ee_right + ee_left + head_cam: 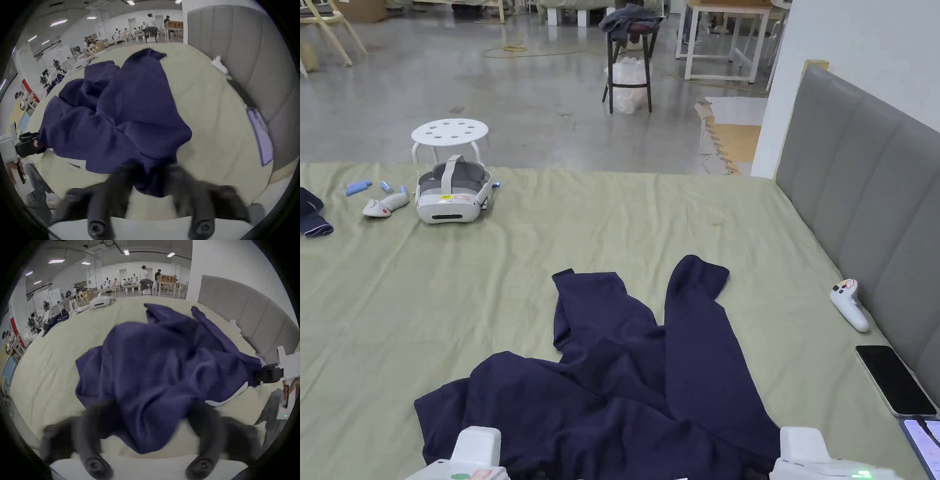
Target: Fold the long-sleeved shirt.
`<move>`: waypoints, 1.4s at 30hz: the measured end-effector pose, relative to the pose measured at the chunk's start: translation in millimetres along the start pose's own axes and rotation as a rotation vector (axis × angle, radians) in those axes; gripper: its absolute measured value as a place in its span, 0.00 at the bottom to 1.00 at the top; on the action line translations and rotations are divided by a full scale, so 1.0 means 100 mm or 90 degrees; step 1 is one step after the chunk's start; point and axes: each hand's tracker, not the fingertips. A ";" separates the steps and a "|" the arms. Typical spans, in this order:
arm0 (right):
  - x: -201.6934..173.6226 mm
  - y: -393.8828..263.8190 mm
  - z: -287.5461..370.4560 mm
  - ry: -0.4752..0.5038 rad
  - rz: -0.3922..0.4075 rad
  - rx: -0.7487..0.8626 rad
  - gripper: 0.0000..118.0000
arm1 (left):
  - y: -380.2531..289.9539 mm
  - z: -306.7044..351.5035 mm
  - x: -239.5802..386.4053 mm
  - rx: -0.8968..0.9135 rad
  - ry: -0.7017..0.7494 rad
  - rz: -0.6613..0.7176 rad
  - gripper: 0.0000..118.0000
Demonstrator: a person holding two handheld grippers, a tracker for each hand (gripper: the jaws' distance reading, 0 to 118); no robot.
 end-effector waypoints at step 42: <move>0.29 0.28 -0.26 -0.003 -0.060 -0.032 0.96 | 1.44 -0.89 -0.40 -0.073 0.045 -0.031 0.14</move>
